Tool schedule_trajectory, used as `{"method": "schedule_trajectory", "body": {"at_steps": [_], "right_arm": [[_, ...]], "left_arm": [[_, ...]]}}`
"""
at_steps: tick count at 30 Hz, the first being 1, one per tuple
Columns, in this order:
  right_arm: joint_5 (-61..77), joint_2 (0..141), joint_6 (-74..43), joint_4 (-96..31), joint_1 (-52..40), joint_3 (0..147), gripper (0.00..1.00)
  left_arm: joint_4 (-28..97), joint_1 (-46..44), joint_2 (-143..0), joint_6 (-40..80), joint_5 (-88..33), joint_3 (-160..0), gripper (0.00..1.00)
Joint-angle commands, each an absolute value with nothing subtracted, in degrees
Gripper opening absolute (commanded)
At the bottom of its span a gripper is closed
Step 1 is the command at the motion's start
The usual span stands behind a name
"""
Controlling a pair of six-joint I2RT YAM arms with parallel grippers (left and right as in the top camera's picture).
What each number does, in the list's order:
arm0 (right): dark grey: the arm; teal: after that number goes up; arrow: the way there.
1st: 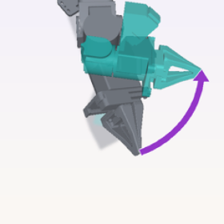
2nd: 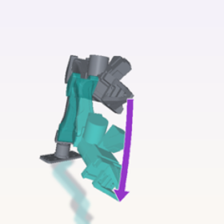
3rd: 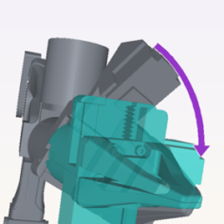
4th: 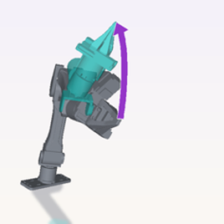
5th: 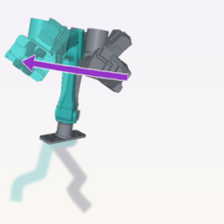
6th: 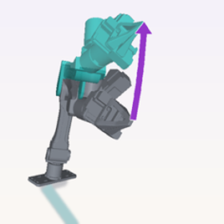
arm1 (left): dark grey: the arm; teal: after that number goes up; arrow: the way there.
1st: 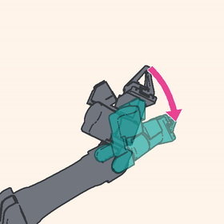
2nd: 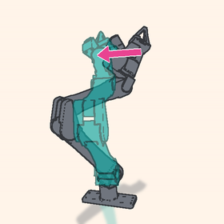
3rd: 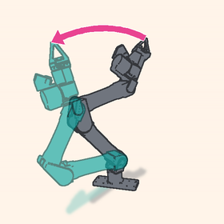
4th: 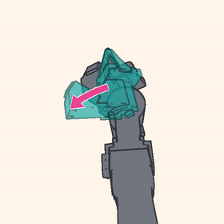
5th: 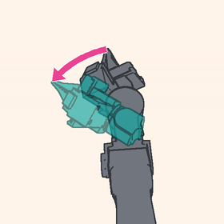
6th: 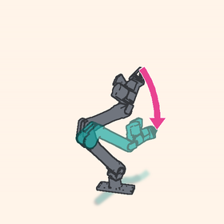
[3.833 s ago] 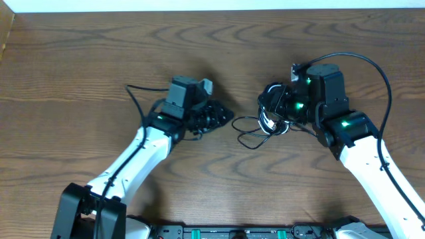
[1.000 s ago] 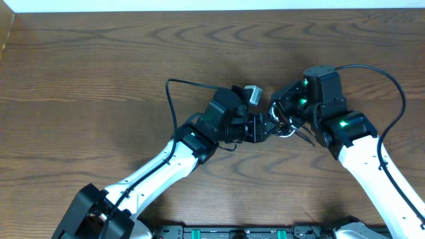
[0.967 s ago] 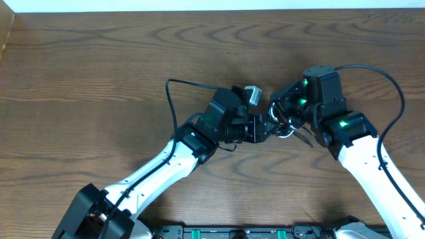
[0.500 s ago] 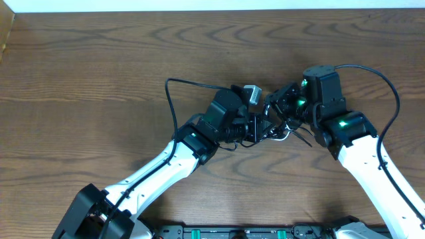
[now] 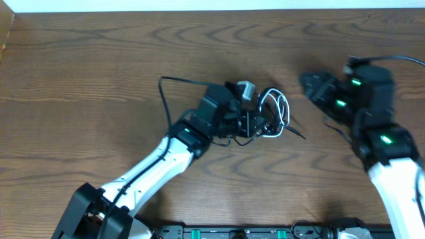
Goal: Untangle cables
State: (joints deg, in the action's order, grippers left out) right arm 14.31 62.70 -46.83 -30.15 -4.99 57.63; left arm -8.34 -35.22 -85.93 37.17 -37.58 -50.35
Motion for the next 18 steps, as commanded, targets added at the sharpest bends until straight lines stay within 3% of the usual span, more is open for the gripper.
{"method": "schedule_trajectory", "body": {"at_steps": [1,8,18], "right_arm": [[13.89,58.87,-42.09,-36.14,-1.28,58.22,0.51],[15.70,58.19,-35.20,-48.82,0.01,58.06,0.49],[36.51,63.61,-25.56,-49.47,0.01,57.12,0.51]], "left_arm": [[-10.50,-31.29,-85.71,35.79,-51.57,-50.46,0.08],[-15.53,-24.58,-85.71,35.81,-66.15,-50.46,0.08],[-21.39,-20.64,-85.71,35.79,-73.82,-50.46,0.08]]}}
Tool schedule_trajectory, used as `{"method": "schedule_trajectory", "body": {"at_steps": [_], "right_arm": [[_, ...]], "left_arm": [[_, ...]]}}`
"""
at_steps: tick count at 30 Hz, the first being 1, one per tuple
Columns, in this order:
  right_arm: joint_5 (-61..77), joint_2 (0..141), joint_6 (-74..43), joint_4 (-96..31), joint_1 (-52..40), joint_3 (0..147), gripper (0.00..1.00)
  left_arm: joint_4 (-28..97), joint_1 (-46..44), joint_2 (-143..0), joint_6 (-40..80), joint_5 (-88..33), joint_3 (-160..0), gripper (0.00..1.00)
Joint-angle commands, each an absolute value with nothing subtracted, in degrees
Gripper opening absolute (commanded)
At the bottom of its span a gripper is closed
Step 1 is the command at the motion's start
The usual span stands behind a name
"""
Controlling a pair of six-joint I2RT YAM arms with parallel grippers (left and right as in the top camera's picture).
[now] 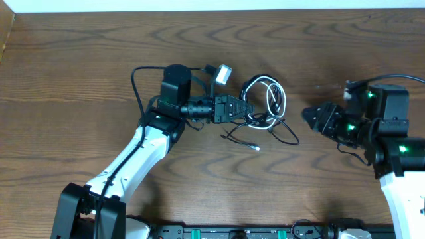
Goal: Untangle cables
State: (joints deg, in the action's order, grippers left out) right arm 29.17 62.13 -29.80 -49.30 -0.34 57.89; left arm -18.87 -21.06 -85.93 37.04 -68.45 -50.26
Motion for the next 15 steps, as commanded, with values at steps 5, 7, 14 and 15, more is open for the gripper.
{"method": "schedule_trajectory", "body": {"at_steps": [5,7,14,15], "right_arm": [[38.74,67.09,-25.41,-47.94,-0.10,56.45,0.46],[40.91,67.75,-25.43,-46.44,-0.05,56.45,0.44],[41.12,66.70,-24.25,-44.38,1.23,56.47,0.50],[41.12,66.19,-23.70,-44.42,1.65,56.47,0.51]], "left_arm": [[-27.81,-20.64,-85.71,36.47,-76.29,-50.46,0.08],[-27.75,-20.64,-85.71,36.45,-76.53,-50.46,0.08],[-27.77,-20.64,-85.71,35.62,-77.58,-50.46,0.08],[-27.77,-20.64,-85.71,35.55,-77.58,-50.46,0.08]]}}
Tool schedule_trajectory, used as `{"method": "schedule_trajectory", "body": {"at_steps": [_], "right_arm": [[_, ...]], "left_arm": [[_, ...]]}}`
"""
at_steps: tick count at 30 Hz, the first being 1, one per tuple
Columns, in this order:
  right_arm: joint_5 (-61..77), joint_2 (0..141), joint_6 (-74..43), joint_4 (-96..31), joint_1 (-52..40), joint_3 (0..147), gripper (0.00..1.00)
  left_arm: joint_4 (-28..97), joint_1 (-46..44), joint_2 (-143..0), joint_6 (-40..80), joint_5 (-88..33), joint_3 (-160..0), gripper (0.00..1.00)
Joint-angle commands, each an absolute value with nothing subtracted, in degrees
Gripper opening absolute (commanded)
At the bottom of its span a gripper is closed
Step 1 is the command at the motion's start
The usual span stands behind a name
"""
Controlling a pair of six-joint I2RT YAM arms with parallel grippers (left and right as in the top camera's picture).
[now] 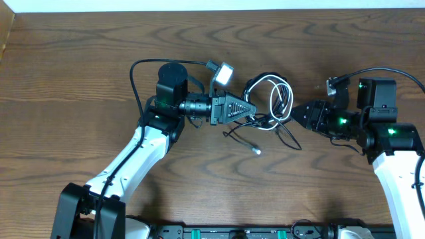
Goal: Untangle cables
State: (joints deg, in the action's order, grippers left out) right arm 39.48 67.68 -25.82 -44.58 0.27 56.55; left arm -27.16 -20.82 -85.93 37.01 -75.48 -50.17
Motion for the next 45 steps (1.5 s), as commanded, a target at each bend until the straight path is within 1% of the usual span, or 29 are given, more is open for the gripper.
{"method": "schedule_trajectory", "body": {"at_steps": [1,5,10,15,18,24,26,27,28,30,32,35,40,45], "right_arm": [[41.15,65.65,-23.22,-44.42,1.96,56.47,0.52],[41.08,63.48,-23.03,-43.62,2.31,56.47,0.54],[40.80,63.02,-23.09,-41.80,1.32,56.45,0.54],[34.04,64.10,-25.65,-41.23,-1.06,56.45,0.52],[33.19,65.32,-26.33,-39.92,-2.66,56.45,0.50],[28.69,67.57,-26.50,-36.75,-5.61,56.45,0.51],[25.17,68.47,-27.62,-36.73,-6.39,56.45,0.47],[23.35,68.77,-27.64,-36.99,-6.63,56.45,0.42],[20.21,69.10,-27.64,-37.69,-6.79,56.45,0.35],[14.44,69.12,-28.21,-39.29,-6.81,56.45,0.30],[7.22,68.88,-29.17,-41.08,-6.81,56.47,0.28],[-3.16,68.79,-29.36,-43.70,-6.81,56.47,0.29],[-16.71,68.79,-32.25,-47.07,-6.39,56.47,0.38],[-23.24,68.79,-32.99,-47.77,-3.77,56.47,0.41]], "left_arm": [[-27.77,-20.64,-85.71,35.27,-77.58,-50.46,0.08],[-27.79,-20.64,-85.71,34.00,-77.56,-50.46,0.08],[-27.77,-20.64,-85.71,34.04,-77.58,-50.46,0.08],[-27.77,-20.64,-85.71,34.06,-77.60,-50.46,0.08],[-27.77,-20.64,-85.71,34.06,-77.60,-50.46,0.08],[-27.77,-20.64,-85.71,34.09,-77.62,-50.46,0.08],[-27.77,-20.64,-85.71,34.09,-77.62,-50.46,0.08],[-27.77,-20.64,-85.71,34.09,-77.67,-50.46,0.08],[-27.81,-20.64,-85.71,34.06,-78.08,-50.46,0.08],[-27.79,-20.64,-85.71,34.06,-78.96,-50.46,0.08],[-27.81,-20.64,-85.71,34.06,-79.88,-50.46,0.08],[-28.12,-20.64,-85.71,34.04,-80.40,-50.46,0.08],[-30.13,-20.64,-85.71,34.09,-80.40,-50.46,0.08],[-30.13,-20.64,-85.71,34.06,-80.58,-50.46,0.08]]}}
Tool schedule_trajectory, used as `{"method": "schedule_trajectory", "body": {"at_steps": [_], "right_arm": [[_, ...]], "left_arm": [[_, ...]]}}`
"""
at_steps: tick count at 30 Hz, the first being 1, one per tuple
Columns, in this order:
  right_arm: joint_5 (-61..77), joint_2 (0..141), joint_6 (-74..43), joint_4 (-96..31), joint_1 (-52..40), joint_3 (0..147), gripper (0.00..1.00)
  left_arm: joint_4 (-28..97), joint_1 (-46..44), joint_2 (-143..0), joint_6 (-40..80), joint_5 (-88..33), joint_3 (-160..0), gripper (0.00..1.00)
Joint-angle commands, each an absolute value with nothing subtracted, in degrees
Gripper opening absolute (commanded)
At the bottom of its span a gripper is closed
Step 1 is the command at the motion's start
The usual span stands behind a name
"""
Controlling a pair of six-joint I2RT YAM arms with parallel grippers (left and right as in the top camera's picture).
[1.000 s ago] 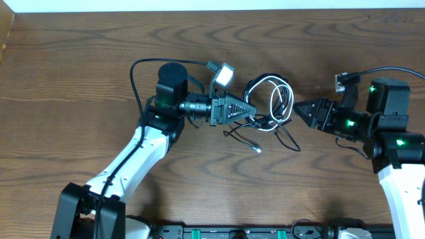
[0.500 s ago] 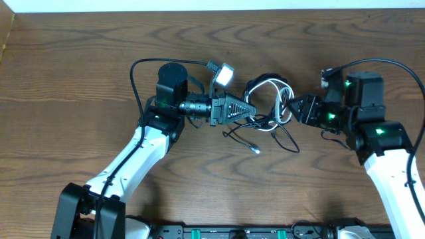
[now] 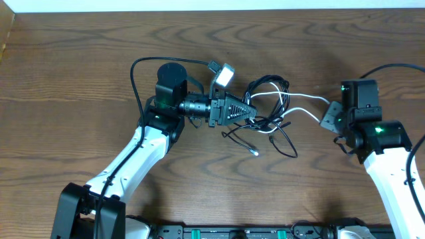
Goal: Untangle cables
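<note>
A tangle of black cable and white cable lies mid-table. My left gripper points right and is shut on the tangle's left side. Two white strands stretch from the tangle rightward to my right gripper, which appears shut on their end. A loose black lead ends in a small plug in front of the tangle. Black loops sag toward the table's front.
The brown wooden table carries nothing else. The left arm's own black lead arcs behind its wrist, beside a grey camera block. A black equipment rail runs along the front edge.
My right gripper has gone from the tangle's right edge to farther right, and white strands now stretch out between it and the tangle. The left gripper holds where it was.
First my left gripper sat on the bunched cables mid-table while the right was far off at the back right. Then the left arm pointed right holding the tangle, and the right came nearer. The right reached the tangle, and now stands away with white cable drawn out.
</note>
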State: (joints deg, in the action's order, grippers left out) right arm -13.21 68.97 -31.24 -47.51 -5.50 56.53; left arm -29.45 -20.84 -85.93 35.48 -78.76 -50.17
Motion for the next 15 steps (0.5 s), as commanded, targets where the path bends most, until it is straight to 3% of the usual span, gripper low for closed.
{"method": "schedule_trajectory", "body": {"at_steps": [1,15], "right_arm": [[-24.05,68.79,-33.04,-47.77,-2.85,56.47,0.41],[-29.21,68.79,-38.37,-47.77,14.04,56.58,0.47]], "left_arm": [[-30.13,-20.64,-85.71,34.09,-80.58,-50.46,0.08],[-30.15,-20.64,-85.71,34.04,-80.58,-50.46,0.08]]}}
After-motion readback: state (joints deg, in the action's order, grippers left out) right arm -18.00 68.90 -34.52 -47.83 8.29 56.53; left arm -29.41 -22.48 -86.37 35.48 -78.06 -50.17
